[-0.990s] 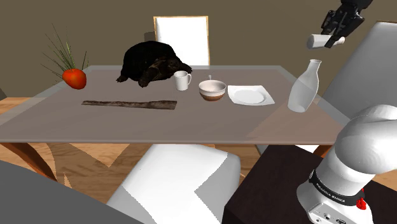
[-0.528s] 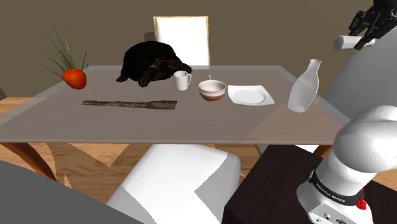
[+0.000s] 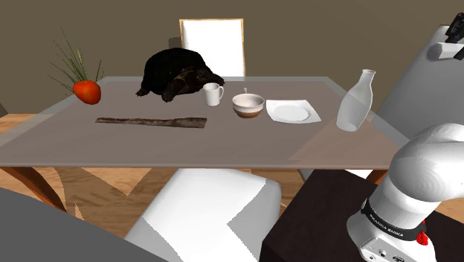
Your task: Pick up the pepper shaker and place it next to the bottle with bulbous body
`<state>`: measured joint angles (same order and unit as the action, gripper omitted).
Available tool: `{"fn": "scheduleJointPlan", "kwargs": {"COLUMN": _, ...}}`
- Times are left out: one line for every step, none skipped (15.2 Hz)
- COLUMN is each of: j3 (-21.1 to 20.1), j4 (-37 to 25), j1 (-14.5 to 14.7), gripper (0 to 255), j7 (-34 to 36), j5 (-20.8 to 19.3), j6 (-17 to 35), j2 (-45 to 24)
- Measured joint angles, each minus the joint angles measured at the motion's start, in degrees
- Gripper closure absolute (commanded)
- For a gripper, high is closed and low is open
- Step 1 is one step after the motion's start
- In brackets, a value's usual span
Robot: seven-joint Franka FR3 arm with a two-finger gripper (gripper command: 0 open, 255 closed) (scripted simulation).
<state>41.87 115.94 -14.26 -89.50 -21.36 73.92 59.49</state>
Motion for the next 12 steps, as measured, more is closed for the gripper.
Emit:
{"fn": "scheduleJointPlan", "kwargs": {"j3": 0.46, "j4": 0.58, "j1": -0.24, "gripper": 255, "j7": -0.40, "j5": -0.51, "j6": 0.25, "j2": 0.45}}
{"fn": "scheduleJointPlan", "kwargs": {"j3": 0.92, "j4": 1.06, "j1": -0.28, "gripper": 255, "j7": -0.66, "j5": -0.91, "j6": 0.65, "j2": 0.67}}
{"fn": "scheduleJointPlan", "kwargs": {"j3": 1.09, "j4": 1.98, "j1": -0.54, "gripper": 255, "j7": -0.68, "j5": -1.18, "j6": 1.12, "j2": 1.12}}
{"fn": "scheduleJointPlan", "kwargs": {"j3": 1.30, "j4": 2.95, "j1": -0.80, "gripper": 255, "j7": -0.72, "j5": -1.48, "j6": 1.62, "j2": 1.59}}
{"fn": "scheduleJointPlan", "kwargs": {"j3": 1.58, "j4": 3.78, "j1": -1.01, "gripper": 255, "j7": -0.80, "j5": -1.81, "j6": 2.12, "j2": 1.98}}
{"fn": "scheduleJointPlan", "kwargs": {"j3": 1.85, "j4": 4.50, "j1": -1.13, "gripper": 255, "j7": -0.84, "j5": -2.08, "j6": 2.61, "j2": 2.25}}
{"fn": "scheduleJointPlan", "kwargs": {"j3": 2.07, "j4": 5.41, "j1": -1.40, "gripper": 255, "j7": -0.87, "j5": -2.38, "j6": 3.09, "j2": 2.69}}
{"fn": "scheduleJointPlan", "kwargs": {"j3": 2.29, "j4": 6.46, "j1": -1.69, "gripper": 255, "j7": -0.87, "j5": -2.70, "j6": 3.66, "j2": 3.18}}
{"fn": "scheduleJointPlan", "kwargs": {"j3": 2.64, "j4": 7.11, "j1": -1.84, "gripper": 255, "j7": -0.99, "j5": -3.04, "j6": 4.10, "j2": 3.47}}
{"fn": "scheduleJointPlan", "kwargs": {"j3": 2.83, "j4": 8.06, "j1": -2.03, "gripper": 255, "j7": -0.90, "j5": -3.27, "j6": 4.69, "j2": 3.83}}
{"fn": "scheduleJointPlan", "kwargs": {"j3": 3.13, "j4": 8.85, "j1": -2.21, "gripper": 255, "j7": -0.94, "j5": -3.60, "j6": 5.19, "j2": 4.15}}
{"fn": "scheduleJointPlan", "kwargs": {"j3": 3.51, "j4": 9.74, "j1": -2.43, "gripper": 255, "j7": -1.02, "j5": -3.98, "j6": 5.77, "j2": 4.52}}
